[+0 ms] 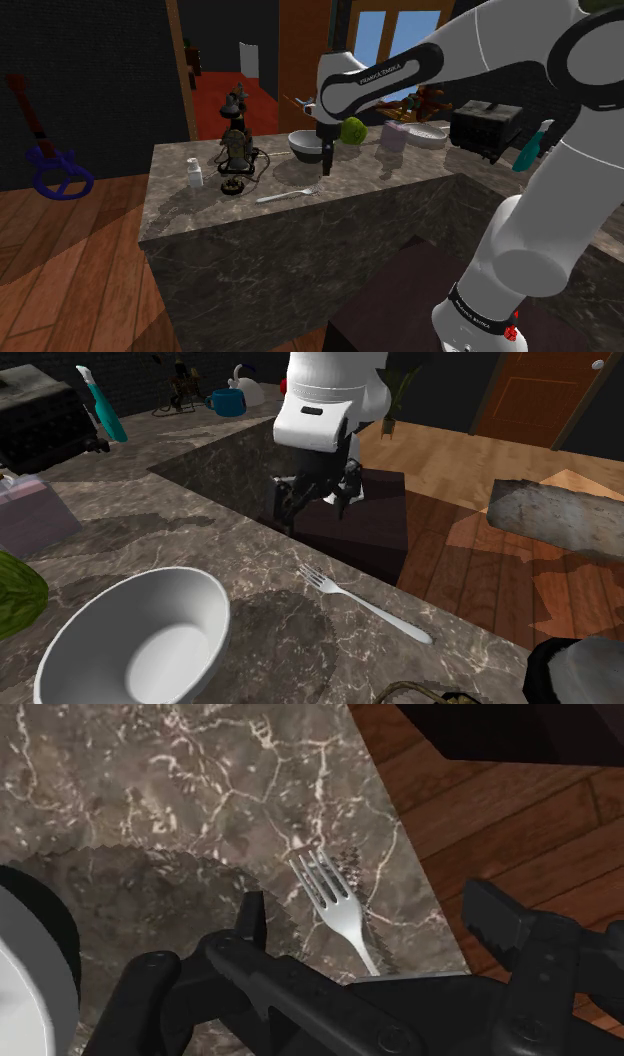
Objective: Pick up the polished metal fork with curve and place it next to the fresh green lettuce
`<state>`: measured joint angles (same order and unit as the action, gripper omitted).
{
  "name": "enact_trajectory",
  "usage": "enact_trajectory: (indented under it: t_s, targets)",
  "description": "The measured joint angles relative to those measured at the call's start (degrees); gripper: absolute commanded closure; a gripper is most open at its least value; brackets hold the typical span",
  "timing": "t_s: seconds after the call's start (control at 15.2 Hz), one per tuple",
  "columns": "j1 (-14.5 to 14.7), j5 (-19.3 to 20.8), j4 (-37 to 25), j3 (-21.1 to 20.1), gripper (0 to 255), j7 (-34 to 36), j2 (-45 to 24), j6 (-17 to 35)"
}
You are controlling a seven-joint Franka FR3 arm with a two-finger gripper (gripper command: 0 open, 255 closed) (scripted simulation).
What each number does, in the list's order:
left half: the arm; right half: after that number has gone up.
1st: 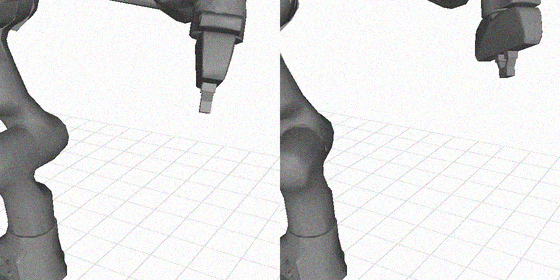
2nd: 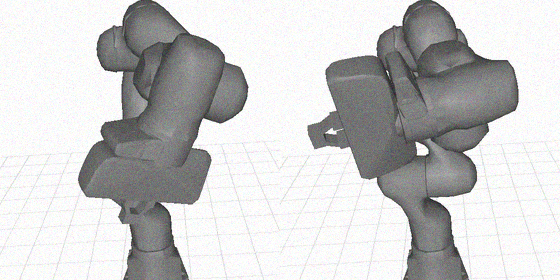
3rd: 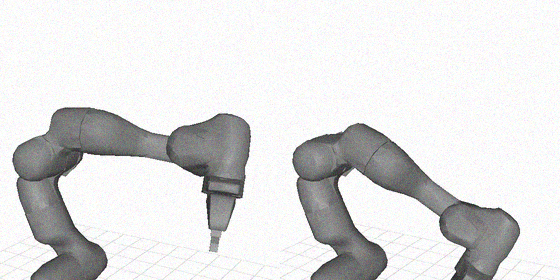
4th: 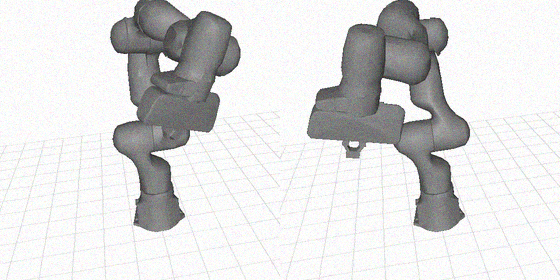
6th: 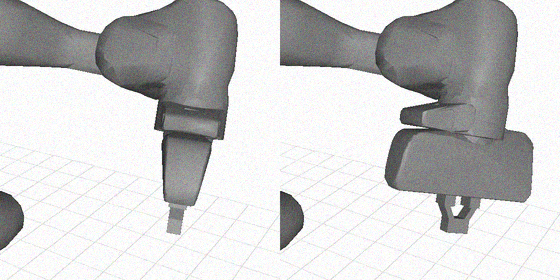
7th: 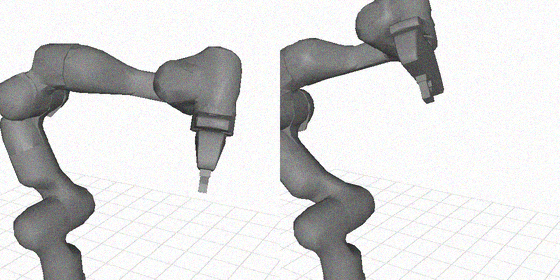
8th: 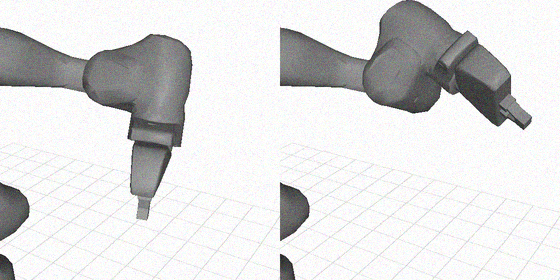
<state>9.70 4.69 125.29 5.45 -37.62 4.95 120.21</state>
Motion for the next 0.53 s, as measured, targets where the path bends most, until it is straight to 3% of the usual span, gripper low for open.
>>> enact_trajectory:
  t_s: [0.53]
  targets:
    - [1.86,-2.1,-6.03,-1.84,0,-9.6,-12.17,5.37]
